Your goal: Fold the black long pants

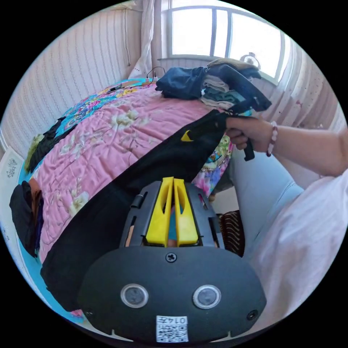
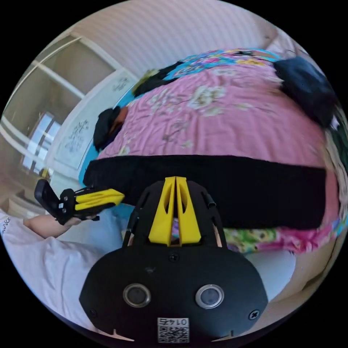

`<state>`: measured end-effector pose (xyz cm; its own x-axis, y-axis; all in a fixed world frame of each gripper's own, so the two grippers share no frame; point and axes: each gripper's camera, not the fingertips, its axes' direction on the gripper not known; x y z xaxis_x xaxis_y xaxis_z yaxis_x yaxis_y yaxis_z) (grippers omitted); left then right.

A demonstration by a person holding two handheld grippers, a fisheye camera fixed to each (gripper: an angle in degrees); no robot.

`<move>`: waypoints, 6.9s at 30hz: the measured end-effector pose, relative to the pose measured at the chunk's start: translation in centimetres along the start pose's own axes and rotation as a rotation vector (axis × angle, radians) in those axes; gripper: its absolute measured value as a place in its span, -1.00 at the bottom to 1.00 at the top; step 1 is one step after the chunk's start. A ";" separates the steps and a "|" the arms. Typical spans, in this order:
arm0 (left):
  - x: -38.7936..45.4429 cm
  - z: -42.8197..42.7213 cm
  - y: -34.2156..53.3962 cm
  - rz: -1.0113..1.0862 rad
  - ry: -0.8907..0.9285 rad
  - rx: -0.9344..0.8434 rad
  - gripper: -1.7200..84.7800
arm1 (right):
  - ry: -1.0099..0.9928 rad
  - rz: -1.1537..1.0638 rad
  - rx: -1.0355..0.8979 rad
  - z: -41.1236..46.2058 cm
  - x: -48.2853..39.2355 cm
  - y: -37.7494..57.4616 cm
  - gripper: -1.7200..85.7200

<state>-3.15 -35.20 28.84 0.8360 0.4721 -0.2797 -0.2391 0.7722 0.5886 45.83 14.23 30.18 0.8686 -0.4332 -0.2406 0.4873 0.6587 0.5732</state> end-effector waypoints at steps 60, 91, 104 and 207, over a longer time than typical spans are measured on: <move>-3.4 -1.9 -14.2 0.196 0.317 0.068 -0.91 | -0.496 -0.043 0.354 -16.5 14.4 7.6 -0.86; -50.7 -40.8 72.7 -1.252 -0.317 0.439 -0.87 | -0.441 -0.784 -0.373 25.5 -57.4 -13.2 -0.80; -55.3 -35.2 83.2 -1.258 -0.204 0.220 -0.68 | 0.044 -0.141 -0.249 22.0 -32.2 -11.6 -0.69; -17.9 -6.7 15.0 -0.343 0.109 0.083 -0.85 | -0.086 0.218 0.209 11.1 -8.3 -0.7 -0.86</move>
<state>-25.06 -29.19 37.59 0.8018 0.2381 -0.5482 0.0906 0.8582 0.5052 37.24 10.56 40.46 0.9353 -0.3523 -0.0320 0.2537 0.6051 0.7546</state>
